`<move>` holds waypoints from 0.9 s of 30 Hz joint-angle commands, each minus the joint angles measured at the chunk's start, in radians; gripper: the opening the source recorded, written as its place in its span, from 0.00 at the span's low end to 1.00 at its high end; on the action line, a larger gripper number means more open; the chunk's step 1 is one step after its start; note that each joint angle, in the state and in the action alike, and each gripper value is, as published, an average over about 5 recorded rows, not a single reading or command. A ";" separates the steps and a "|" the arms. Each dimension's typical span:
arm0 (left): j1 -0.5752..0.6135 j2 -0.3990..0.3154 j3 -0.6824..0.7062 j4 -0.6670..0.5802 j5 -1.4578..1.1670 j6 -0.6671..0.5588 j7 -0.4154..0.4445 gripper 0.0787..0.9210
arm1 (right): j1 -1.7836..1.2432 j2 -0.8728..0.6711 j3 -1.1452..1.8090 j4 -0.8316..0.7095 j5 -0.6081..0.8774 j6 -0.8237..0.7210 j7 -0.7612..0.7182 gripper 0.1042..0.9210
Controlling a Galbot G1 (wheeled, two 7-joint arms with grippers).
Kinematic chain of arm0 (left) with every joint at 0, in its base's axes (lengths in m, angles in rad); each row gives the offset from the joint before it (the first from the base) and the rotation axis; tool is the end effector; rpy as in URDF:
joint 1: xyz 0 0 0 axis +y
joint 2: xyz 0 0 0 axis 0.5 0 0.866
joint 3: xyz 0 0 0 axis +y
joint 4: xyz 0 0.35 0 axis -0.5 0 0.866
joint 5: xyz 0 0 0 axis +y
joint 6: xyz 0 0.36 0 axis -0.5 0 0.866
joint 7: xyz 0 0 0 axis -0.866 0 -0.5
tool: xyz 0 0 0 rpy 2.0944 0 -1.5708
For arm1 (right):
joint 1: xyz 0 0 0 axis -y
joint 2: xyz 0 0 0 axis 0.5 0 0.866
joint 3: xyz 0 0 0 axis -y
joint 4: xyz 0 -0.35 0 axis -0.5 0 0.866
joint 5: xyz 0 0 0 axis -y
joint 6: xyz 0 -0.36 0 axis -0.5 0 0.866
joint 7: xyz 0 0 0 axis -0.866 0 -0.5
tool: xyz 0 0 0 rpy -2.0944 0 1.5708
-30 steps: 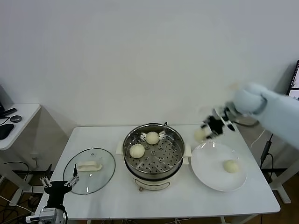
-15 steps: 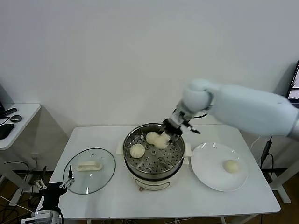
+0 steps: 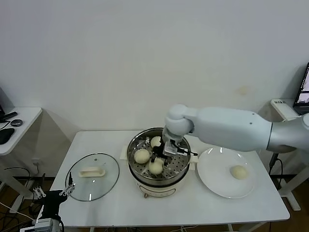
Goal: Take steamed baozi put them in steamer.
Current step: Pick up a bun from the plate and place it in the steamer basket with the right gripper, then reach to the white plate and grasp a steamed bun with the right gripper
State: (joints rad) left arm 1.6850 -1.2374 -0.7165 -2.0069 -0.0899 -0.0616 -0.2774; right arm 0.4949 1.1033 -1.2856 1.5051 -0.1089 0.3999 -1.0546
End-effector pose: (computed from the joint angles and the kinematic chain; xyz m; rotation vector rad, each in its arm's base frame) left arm 0.1581 0.1239 -0.3245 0.4094 -3.0143 -0.4686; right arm 0.4882 0.1432 -0.0989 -2.1338 0.3916 -2.1461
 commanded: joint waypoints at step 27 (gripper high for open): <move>-0.018 0.017 0.017 0.000 0.000 -0.006 0.002 0.88 | 0.115 -0.293 0.075 0.069 0.085 -0.275 -0.019 0.88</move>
State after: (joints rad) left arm 1.6693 -1.2227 -0.7044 -2.0061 -0.0901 -0.0675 -0.2762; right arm 0.5415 1.0119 -1.2325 1.5486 -0.1522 0.3691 -1.0679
